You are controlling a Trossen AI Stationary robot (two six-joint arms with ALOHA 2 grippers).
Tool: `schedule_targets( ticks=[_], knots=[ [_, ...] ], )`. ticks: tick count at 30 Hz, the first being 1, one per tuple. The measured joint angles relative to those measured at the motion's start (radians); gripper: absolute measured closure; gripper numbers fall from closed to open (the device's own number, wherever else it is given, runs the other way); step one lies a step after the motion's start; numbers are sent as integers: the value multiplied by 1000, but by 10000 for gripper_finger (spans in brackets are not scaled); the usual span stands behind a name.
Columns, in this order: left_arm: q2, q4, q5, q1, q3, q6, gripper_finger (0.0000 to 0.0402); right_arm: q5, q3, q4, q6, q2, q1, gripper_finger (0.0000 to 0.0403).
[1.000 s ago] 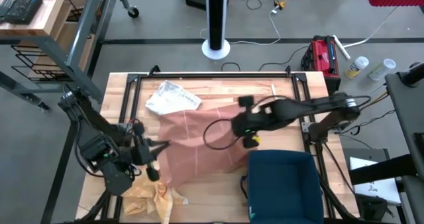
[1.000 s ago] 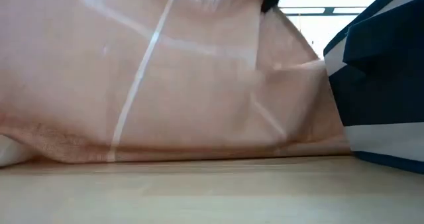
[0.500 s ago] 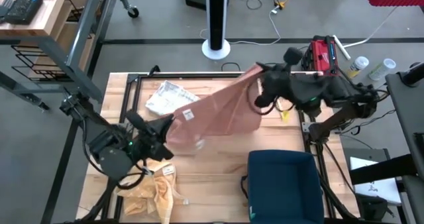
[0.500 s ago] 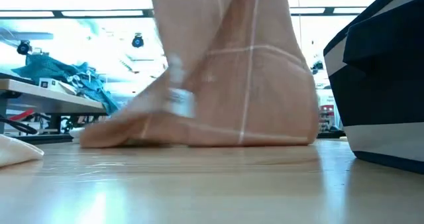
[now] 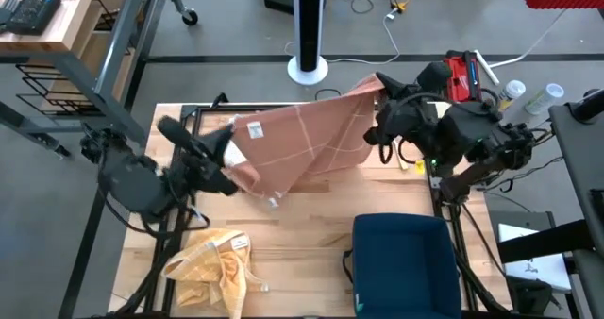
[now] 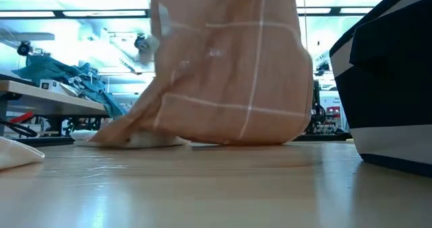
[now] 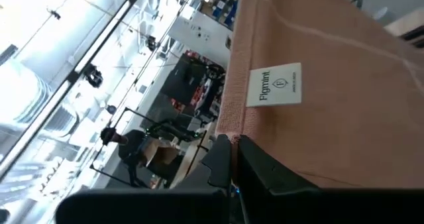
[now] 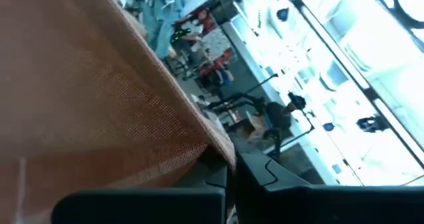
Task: Fold towel
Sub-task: Fold the brown towel
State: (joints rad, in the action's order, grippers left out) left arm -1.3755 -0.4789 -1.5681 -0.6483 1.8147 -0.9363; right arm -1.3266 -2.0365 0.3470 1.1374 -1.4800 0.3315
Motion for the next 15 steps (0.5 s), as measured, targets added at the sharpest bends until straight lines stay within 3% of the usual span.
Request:
schedule_targets(
  ticks=[3,7,11,15],
  knots=[
    [1,-19,31,19,90,-27,401,48,-2,-231,192,-10,14,403],
    [1,0,157,47,244,-112,401,80,-5,-560,492,-34,22,403],
    [3,94,368,80,385,-181,401,145,-6,-822,702,-61,22,403],
    [2,124,648,95,500,-193,401,241,-51,-867,680,-66,37,403]
  ],
)
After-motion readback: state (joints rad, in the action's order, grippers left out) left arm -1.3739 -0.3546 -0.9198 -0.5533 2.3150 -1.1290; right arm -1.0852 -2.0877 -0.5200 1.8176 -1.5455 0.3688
